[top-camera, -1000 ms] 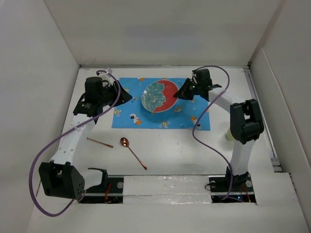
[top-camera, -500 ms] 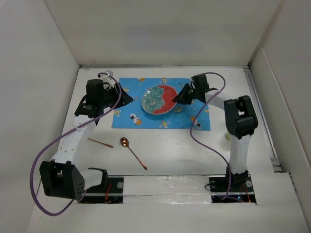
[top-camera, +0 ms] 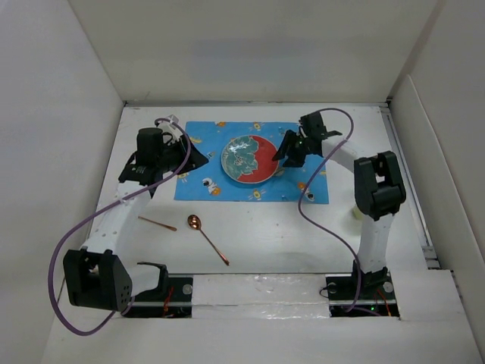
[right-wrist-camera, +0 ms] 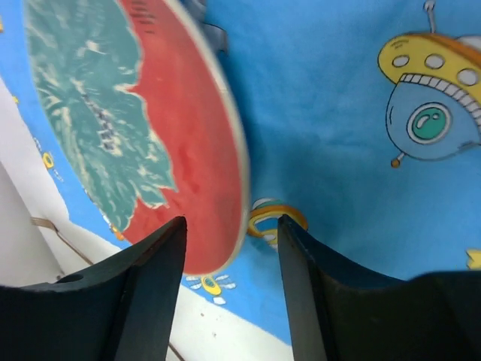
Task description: Set the dinner table for one person
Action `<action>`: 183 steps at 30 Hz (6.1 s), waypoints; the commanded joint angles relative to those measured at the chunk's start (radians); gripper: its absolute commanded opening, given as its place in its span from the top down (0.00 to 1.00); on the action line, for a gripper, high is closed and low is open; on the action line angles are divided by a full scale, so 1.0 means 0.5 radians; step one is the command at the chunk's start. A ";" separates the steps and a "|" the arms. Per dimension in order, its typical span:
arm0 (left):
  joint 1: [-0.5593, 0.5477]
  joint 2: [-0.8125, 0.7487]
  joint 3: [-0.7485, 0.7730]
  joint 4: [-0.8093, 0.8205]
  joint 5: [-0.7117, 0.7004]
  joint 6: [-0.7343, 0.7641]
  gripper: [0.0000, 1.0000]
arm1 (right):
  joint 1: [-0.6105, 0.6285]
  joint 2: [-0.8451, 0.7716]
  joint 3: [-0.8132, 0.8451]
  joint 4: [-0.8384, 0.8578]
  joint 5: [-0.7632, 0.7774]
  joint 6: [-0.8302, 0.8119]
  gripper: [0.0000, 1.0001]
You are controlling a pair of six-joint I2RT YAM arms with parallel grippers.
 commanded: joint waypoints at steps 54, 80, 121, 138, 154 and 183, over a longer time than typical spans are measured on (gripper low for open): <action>-0.553 0.091 0.069 -0.149 -0.256 0.350 0.71 | -0.288 -0.411 0.993 -0.978 1.117 -0.768 1.00; -0.553 0.113 0.149 -0.195 -0.394 0.200 0.71 | -0.026 0.819 2.200 -1.245 1.267 -1.078 0.93; -0.467 -0.574 0.793 -0.517 -1.143 -0.264 0.89 | 1.820 -0.190 -0.003 0.053 0.954 -0.627 0.60; -0.467 -0.611 0.762 -0.591 -1.134 -0.236 0.82 | 2.032 0.341 0.375 -0.205 1.347 -0.768 0.74; -0.467 -0.562 0.775 -0.564 -1.355 -0.129 0.79 | 1.796 -0.235 0.105 -0.318 1.764 -0.566 1.00; 0.094 -0.409 -0.400 -0.701 -1.128 -0.582 0.64 | 0.207 0.224 0.513 -0.309 1.282 -0.673 1.00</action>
